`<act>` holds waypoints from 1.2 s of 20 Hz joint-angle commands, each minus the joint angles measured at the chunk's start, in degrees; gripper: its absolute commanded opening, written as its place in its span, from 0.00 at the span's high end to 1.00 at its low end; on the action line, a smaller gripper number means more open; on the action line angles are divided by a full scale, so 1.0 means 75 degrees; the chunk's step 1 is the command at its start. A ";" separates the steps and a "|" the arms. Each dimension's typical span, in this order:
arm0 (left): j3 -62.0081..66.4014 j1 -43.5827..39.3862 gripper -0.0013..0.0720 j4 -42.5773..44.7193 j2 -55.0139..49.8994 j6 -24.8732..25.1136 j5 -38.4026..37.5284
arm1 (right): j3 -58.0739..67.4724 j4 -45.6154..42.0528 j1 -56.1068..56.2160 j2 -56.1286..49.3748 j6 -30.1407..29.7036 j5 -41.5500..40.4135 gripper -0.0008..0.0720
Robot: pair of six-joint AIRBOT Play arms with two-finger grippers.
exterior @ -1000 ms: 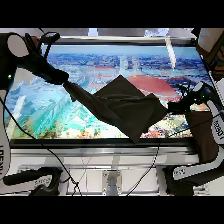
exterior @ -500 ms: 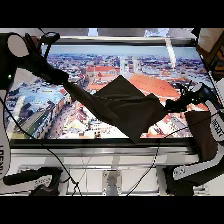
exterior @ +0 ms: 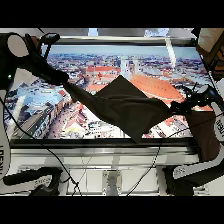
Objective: Fold the shirts.
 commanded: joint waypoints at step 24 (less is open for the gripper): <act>-0.0003 -0.0003 0.97 0.0000 0.0003 -0.0262 -0.0003 | -0.2194 0.3401 -0.2506 0.0749 -0.1664 -0.0597 0.47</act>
